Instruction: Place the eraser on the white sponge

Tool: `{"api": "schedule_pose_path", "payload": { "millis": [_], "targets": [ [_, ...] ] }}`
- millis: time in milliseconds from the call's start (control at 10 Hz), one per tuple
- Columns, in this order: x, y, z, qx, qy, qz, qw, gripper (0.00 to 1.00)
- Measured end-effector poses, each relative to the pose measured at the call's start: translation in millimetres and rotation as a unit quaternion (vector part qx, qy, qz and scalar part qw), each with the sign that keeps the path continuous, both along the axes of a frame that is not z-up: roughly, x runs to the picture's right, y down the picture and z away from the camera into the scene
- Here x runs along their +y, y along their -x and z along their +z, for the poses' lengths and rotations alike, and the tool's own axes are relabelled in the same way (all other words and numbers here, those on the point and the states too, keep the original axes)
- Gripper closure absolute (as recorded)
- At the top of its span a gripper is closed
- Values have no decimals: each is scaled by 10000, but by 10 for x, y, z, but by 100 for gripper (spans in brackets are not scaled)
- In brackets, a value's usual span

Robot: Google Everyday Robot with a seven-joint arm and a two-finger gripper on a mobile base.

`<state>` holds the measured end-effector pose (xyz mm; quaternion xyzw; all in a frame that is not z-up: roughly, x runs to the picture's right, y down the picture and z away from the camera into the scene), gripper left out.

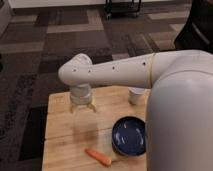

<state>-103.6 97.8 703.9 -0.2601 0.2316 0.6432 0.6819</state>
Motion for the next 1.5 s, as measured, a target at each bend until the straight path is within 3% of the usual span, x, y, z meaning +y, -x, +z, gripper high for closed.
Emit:
{"api": "schedule_pose_path", "payload": {
  "millis": [1200,1500],
  "targets": [
    [4,0,3,-2,6,-2,10000,35],
    [12,-269,-4,98,48,148,9998,35]
  ]
}}
